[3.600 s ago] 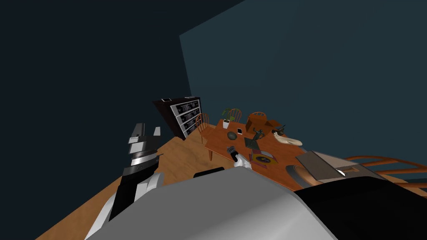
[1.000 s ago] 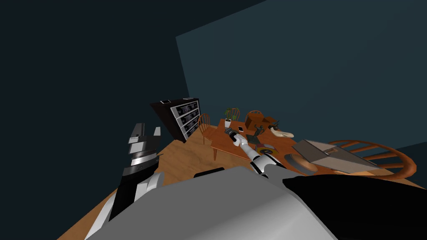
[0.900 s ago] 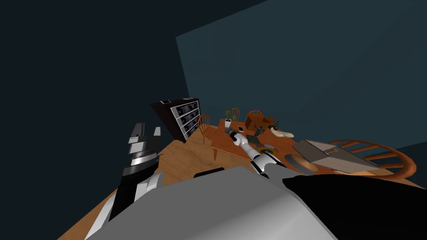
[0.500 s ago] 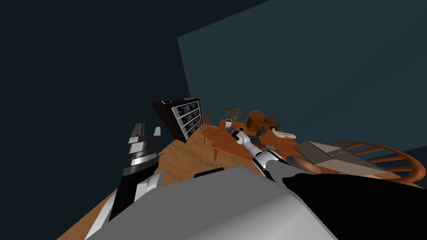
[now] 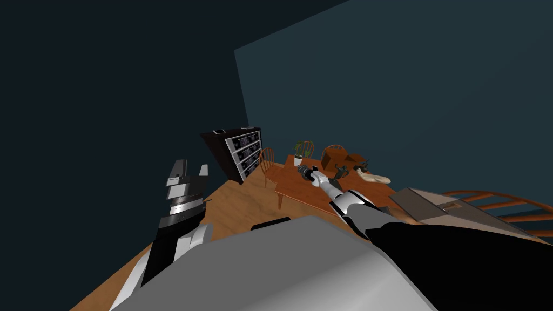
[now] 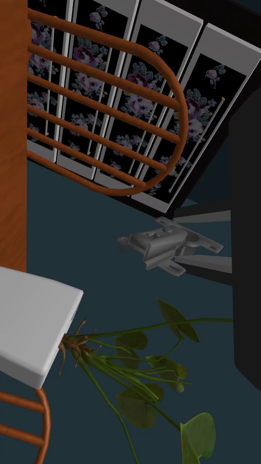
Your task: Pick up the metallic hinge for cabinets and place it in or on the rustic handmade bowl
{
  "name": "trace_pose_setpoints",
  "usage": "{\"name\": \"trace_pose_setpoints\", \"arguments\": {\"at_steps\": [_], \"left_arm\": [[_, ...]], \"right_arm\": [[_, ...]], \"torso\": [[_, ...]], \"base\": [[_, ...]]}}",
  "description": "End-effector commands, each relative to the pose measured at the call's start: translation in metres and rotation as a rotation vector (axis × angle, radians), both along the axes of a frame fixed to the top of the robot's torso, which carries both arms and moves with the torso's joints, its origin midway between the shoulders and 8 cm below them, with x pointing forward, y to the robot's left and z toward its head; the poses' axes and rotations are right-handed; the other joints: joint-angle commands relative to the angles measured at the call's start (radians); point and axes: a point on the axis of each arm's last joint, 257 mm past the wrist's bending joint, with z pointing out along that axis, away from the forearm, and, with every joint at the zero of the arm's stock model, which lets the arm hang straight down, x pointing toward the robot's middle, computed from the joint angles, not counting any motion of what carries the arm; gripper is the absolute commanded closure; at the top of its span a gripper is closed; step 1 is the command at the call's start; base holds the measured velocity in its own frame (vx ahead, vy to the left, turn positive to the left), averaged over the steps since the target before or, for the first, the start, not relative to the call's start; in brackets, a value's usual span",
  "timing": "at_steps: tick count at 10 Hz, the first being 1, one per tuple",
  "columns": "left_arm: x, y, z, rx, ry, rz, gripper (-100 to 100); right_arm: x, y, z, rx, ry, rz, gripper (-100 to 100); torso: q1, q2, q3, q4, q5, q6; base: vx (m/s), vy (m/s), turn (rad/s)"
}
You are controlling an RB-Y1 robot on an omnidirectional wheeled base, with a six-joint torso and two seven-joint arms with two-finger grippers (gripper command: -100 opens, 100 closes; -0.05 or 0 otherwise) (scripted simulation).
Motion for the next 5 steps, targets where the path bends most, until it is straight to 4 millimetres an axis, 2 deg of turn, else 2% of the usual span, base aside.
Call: {"name": "trace_pose_setpoints", "arguments": {"at_steps": [1,2,3,4,5], "left_arm": [[0.000,0.000,0.000,0.000,0.000,0.000,0],[0.000,0.000,0.000,0.000,0.000,0.000,0],[0.000,0.000,0.000,0.000,0.000,0.000,0],[0.000,0.000,0.000,0.000,0.000,0.000,0],[0.000,0.000,0.000,0.000,0.000,0.000,0]], "right_arm": [[-0.012,-0.022,-0.009,-0.011,0.039,-0.015,100],[-0.012,-0.022,-0.009,-0.006,0.039,-0.017,100],[-0.020,-0.038,-0.015,-0.010,0.065,-0.031,100],[-0.020,-0.038,-0.015,-0.010,0.065,-0.031,100],[-0.028,-0.054,-0.021,-0.014,0.092,-0.047,100]], "torso": [[0.000,0.000,0.000,0.000,0.000,0.000],[-0.001,0.000,0.000,0.000,0.000,0.000],[0.000,0.000,0.000,0.000,0.000,0.000],[0.000,0.000,0.000,0.000,0.001,0.000],[0.001,0.000,0.000,0.000,0.000,0.000]], "base": [[0.013,-0.025,0.135],[0.008,-0.022,0.043],[0.005,-0.014,0.072],[0.004,-0.014,0.031],[0.004,-0.015,0.091]]}}
